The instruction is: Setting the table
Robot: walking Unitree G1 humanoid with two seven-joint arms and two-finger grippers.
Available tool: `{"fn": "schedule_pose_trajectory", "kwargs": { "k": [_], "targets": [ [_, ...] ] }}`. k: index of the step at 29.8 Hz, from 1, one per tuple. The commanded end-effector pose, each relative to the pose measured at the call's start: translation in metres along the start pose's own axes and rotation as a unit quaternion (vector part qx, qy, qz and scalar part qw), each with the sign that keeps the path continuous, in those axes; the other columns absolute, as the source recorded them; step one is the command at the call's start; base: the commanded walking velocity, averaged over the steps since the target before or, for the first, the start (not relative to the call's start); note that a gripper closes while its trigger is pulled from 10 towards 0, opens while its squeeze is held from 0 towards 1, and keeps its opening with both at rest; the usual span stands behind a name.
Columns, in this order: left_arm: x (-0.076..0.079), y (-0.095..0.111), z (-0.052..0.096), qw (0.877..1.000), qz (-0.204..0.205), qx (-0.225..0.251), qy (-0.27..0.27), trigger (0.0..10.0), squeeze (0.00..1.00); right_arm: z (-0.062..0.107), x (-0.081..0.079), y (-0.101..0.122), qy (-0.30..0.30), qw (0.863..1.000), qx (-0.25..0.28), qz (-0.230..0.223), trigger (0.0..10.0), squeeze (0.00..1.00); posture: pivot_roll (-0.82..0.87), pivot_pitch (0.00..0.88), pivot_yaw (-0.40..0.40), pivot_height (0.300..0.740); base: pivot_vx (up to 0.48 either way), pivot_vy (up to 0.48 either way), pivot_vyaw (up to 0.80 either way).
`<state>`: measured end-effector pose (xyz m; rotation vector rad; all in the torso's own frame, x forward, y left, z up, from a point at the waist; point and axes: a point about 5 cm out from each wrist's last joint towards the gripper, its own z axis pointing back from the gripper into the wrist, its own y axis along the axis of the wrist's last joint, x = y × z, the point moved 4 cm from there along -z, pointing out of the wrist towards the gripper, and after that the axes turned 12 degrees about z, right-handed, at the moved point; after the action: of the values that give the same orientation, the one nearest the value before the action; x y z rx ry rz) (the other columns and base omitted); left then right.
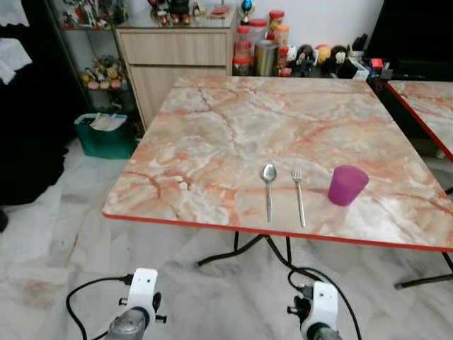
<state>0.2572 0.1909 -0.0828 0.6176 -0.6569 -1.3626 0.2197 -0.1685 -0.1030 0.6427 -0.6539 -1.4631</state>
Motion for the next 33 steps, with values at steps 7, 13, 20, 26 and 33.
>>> {"fn": "schedule_pose_trajectory", "kwargs": {
  "k": [7, 13, 20, 26, 33],
  "targets": [
    [-0.004, -0.009, 0.002, 1.000, -0.002, -0.012, 0.007, 10.0, 0.00, 0.014, 0.022, -0.005, -0.034, 0.998, 0.055, 0.011, 10.0, 0.00, 0.02, 0.000, 0.005, 0.740, 0.000, 0.000, 0.00],
    [-0.004, -0.012, 0.003, 1.000, -0.005, -0.017, 0.006, 10.0, 0.00, 0.030, 0.036, -0.010, -0.058, 0.993, 0.094, 0.032, 10.0, 0.00, 0.01, 0.000, 0.009, 0.740, 0.000, 0.000, 0.00],
    [-0.004, -0.012, 0.003, 1.000, -0.006, -0.017, 0.005, 10.0, 0.00, 0.038, 0.039, 0.035, -0.069, 0.974, 0.204, 0.066, 10.0, 0.00, -0.01, 0.000, 0.013, 0.740, 0.000, 0.000, 0.00],
    [-0.004, -0.012, 0.003, 1.000, -0.001, -0.014, 0.007, 10.0, 0.00, 0.042, 0.025, 0.095, -0.049, 0.948, 0.300, 0.095, 10.0, 0.00, -0.01, 0.000, 0.008, 0.740, 0.000, 0.000, 0.00],
    [-0.005, -0.012, 0.003, 1.000, 0.004, -0.010, 0.011, 10.0, 0.00, 0.045, 0.012, 0.133, -0.031, 0.934, 0.342, 0.095, 10.0, 0.62, 0.00, 0.000, 0.005, 0.740, 0.000, 0.000, 0.00]
  ]
}}
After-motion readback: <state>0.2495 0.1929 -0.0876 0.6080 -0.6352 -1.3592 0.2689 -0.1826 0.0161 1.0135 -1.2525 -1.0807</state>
